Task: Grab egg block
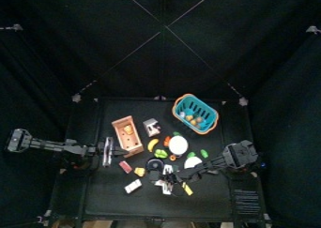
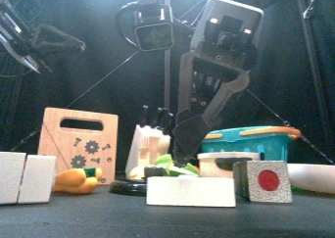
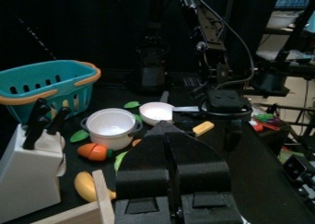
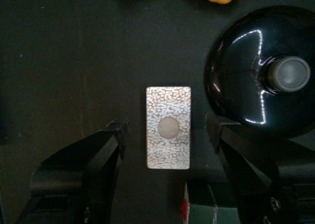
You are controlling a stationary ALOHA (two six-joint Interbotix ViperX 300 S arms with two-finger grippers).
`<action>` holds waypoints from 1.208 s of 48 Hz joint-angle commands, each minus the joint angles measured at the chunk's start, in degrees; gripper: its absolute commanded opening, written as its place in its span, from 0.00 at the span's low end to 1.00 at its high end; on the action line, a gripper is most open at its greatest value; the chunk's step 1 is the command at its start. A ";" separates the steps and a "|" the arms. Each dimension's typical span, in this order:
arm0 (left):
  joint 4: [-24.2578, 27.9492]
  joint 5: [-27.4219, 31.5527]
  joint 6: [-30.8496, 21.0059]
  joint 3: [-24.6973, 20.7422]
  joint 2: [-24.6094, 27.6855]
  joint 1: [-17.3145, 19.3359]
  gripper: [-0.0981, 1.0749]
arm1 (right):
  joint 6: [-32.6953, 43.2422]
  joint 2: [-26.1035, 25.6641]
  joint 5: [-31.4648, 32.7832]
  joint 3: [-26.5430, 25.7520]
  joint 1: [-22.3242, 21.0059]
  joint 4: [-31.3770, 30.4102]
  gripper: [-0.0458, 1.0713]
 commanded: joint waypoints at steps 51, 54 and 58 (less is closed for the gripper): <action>0.09 -0.53 0.09 -1.23 0.18 0.09 0.25 | 63.81 -14.33 10.55 17.67 17.58 -14.85 0.88; 0.09 -0.53 0.09 -1.14 0.18 0.09 0.25 | 64.42 -13.80 10.63 17.67 18.11 -14.68 0.86; 0.09 -0.53 0.18 -1.14 0.18 0.09 0.25 | 64.95 -12.66 10.72 17.58 18.54 -13.80 0.84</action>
